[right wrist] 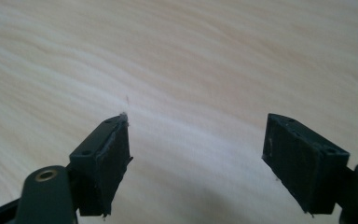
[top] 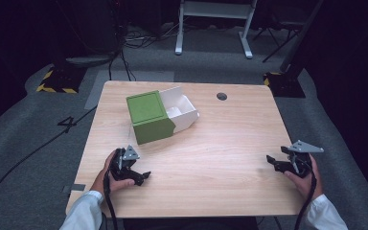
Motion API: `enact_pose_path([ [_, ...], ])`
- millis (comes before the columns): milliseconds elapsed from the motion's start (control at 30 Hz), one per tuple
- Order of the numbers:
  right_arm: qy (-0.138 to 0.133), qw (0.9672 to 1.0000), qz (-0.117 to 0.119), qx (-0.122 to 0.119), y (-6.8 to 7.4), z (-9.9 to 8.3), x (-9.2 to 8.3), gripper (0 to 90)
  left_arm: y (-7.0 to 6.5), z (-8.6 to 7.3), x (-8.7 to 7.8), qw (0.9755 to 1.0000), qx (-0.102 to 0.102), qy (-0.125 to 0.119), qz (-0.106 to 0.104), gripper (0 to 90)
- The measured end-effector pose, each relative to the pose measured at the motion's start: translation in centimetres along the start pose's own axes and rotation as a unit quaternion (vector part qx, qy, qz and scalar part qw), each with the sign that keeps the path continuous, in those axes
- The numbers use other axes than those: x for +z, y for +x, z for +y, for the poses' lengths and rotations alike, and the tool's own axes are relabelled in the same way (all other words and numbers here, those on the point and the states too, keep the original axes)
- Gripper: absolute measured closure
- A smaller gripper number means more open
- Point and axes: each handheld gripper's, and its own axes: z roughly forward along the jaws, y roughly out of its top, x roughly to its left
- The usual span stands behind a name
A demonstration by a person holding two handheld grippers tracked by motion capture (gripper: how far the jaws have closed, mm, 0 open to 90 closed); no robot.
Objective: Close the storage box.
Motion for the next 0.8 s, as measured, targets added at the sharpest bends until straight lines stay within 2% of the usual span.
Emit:
enact_pose_path([
  [67, -0.012, 0.9999, 0.008, -0.005, 0.1, 1.3, 0.5, 27.2, 0.0, -0.3, -0.3, 1.0000, -0.007, 0.000, 0.004, 0.4],
  [233, -0.022, 0.9992, 0.024, -0.024, 0.9, 4.5, 1.9, 28.1, 0.0, -1.1, -0.9, 0.9998, -0.013, -0.001, 0.011, 0.5],
  [367, -0.025, 0.9978, 0.042, -0.046, 2.1, 6.7, 3.1, 28.1, 0.1, -1.5, -1.3, 0.9997, -0.017, 0.000, 0.016, 0.5],
  [433, -0.026, 0.9971, 0.054, -0.047, 2.7, 7.6, 3.8, 28.1, 0.0, -1.6, -1.4, 0.9996, -0.020, -0.001, 0.020, 0.5],
  [533, -0.026, 0.9961, 0.059, -0.060, 3.6, 8.9, 4.8, 28.1, 0.0, -1.8, -1.5, 0.9995, -0.022, -0.001, 0.021, 0.4],
  [800, -0.041, 0.9942, 0.076, -0.064, 6.8, 13.4, 7.9, 28.8, 0.0, -1.8, -1.6, 0.9995, -0.022, 0.000, 0.021, 0.5],
])
